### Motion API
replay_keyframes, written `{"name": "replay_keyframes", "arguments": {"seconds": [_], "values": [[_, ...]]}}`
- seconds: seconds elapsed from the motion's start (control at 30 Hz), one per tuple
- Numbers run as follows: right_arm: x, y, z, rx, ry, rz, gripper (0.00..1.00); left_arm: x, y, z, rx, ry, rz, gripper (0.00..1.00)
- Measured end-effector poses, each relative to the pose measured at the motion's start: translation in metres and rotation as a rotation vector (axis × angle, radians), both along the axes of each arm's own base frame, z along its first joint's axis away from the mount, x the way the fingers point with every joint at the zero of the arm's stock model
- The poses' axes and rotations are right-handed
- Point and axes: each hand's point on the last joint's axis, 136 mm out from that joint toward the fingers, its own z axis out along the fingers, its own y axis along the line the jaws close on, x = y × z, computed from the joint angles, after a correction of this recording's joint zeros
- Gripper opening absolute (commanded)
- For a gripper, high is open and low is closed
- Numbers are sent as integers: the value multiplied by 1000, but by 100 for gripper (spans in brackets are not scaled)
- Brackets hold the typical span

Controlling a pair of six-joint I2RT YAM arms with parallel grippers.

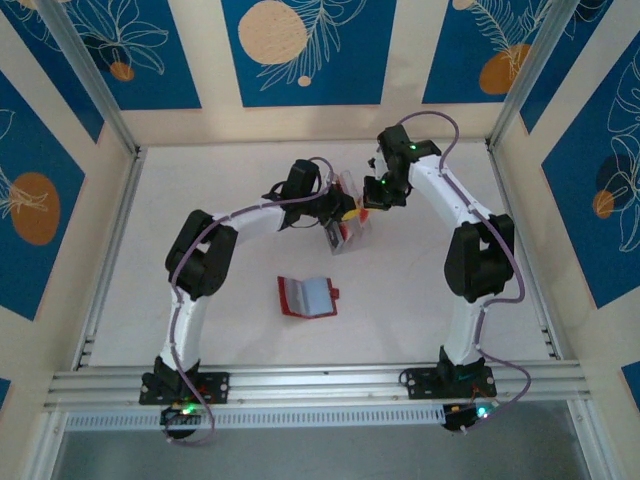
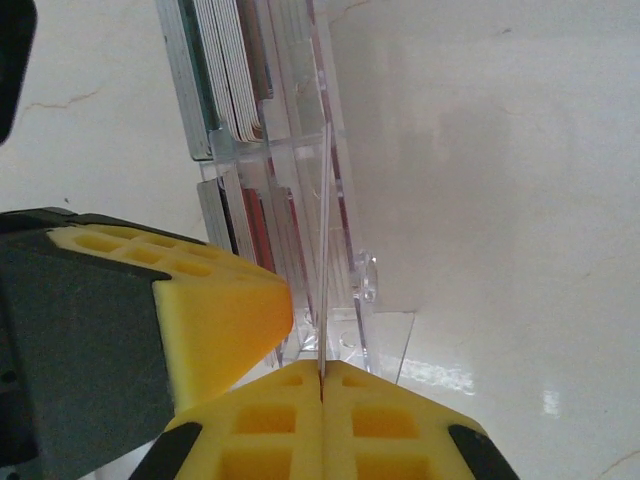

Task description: Put the credit cards into the card holder

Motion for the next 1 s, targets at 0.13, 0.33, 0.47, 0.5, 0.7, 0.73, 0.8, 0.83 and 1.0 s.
{"name": "replay_keyframes", "arguments": {"seconds": [0.13, 0.33, 0.47, 0.5, 0.7, 0.73, 0.8, 0.83, 1.0], "values": [[2, -1, -7, -48, -6, 20, 0, -1, -1, 1, -5, -1, -6, 0], [3, -2, -7, -95, -28, 47, 0, -1, -1, 1, -6, 0, -9, 0], [3, -2, -7, -107, -34, 58, 0, -2, -2, -4, -5, 5, -13, 0], [3, -2, -7, -107, -35, 60, 0, -2, -2, -5, -4, 7, -14, 0], [2, 2, -7, -81, -26, 65, 0, -3, -6, -10, -2, 16, -25, 0], [2, 3, -7, -74, -23, 62, 1, -3, -8, -11, -2, 17, -28, 0], [2, 3, -7, -63, -18, 56, 3, -4, -13, -13, -8, 19, -43, 0], [2, 2, -8, -59, -14, 50, 5, -3, -14, -13, -10, 20, -48, 0], [3, -1, -9, -30, 6, 31, 12, -2, -16, -13, -14, 20, -52, 0]]}}
